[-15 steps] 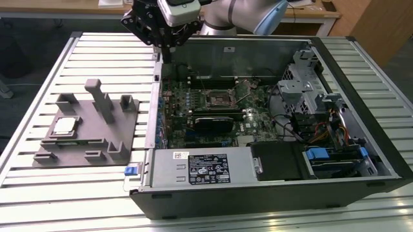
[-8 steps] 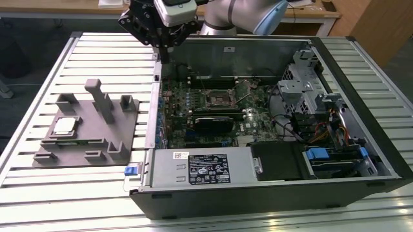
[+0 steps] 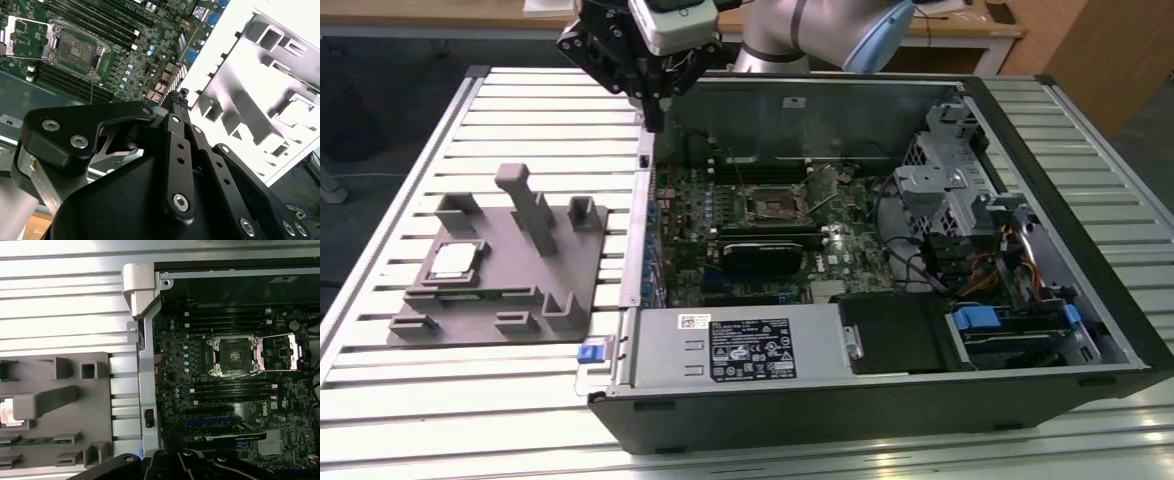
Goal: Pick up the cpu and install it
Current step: 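Reach for the cpu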
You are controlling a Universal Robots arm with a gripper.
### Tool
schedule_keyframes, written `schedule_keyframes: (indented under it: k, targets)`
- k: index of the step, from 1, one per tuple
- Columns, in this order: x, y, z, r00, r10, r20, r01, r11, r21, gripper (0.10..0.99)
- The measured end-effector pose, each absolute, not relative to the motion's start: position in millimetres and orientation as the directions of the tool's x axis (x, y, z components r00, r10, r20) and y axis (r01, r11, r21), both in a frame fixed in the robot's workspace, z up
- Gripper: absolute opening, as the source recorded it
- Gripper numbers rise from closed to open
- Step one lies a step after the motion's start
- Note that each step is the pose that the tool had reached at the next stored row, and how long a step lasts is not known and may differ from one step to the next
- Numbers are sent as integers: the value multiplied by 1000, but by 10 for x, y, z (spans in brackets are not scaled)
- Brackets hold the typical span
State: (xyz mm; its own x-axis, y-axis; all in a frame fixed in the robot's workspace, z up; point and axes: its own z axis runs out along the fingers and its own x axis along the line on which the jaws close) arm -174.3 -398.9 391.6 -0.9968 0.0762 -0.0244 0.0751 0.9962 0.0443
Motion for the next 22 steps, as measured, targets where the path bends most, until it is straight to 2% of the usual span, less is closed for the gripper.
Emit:
schedule_keyframes:
  k: [22]
  targets:
    - [-1968,-3989,3910,-997,76,-25,75,996,44,106]
